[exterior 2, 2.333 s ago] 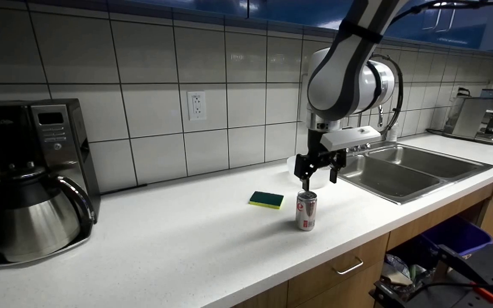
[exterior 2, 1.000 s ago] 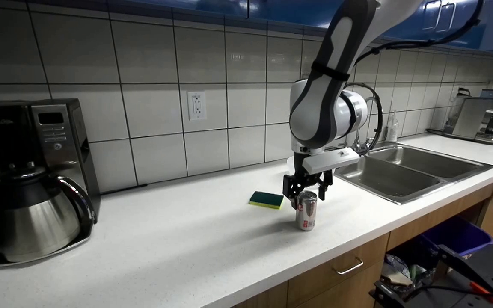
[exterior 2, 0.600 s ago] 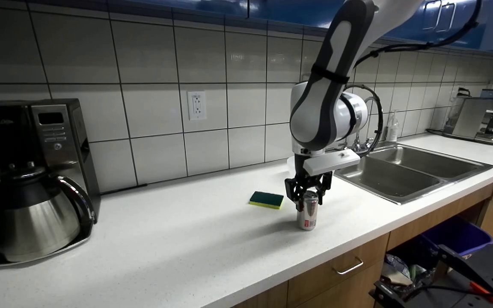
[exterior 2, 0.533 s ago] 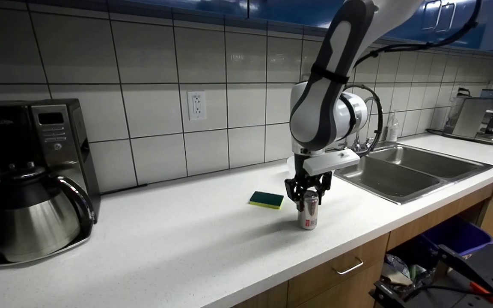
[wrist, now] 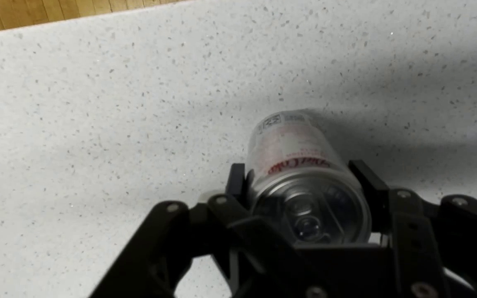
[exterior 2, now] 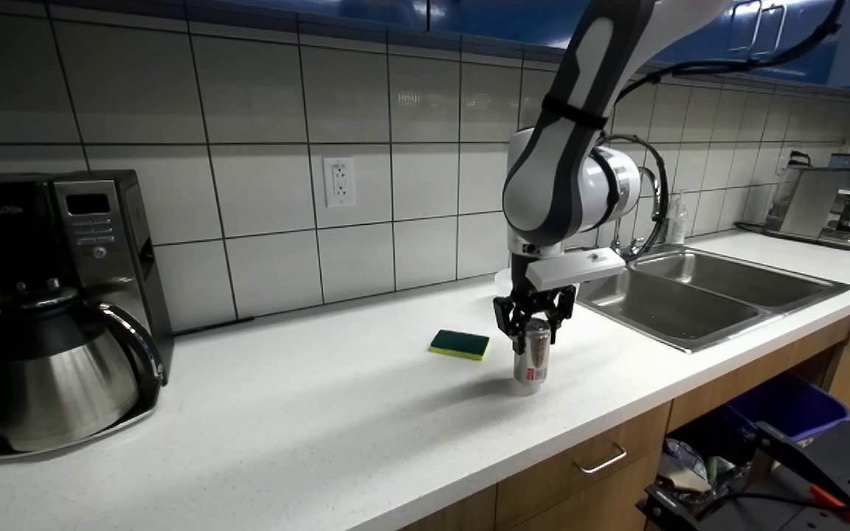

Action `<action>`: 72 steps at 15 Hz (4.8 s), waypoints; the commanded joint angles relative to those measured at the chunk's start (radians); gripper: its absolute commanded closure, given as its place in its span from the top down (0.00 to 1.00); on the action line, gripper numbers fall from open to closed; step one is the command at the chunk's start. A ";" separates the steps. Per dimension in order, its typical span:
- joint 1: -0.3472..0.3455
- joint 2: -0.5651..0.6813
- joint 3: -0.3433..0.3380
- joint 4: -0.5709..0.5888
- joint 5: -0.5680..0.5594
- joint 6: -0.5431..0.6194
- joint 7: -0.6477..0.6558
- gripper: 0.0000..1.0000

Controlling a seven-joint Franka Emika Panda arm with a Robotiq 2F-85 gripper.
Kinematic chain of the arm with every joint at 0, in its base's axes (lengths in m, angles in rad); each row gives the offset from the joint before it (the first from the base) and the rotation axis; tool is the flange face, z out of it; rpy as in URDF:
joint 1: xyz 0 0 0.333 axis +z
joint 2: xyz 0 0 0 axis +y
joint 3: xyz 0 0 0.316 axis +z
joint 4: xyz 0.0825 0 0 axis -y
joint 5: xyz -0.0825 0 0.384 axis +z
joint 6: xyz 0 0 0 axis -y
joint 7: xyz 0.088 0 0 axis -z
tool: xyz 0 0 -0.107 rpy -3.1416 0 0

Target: Put the grey can inside the clear bowl

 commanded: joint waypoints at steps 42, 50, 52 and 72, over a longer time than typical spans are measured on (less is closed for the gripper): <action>-0.247 0.294 -0.112 0.677 0.049 -0.182 -0.121 0.39; -0.232 0.397 -0.096 0.796 0.057 -0.224 -0.107 0.39; -0.229 0.424 -0.090 0.821 0.061 -0.231 -0.099 0.39; -0.268 0.575 -0.062 1.064 0.148 -0.445 -0.087 0.89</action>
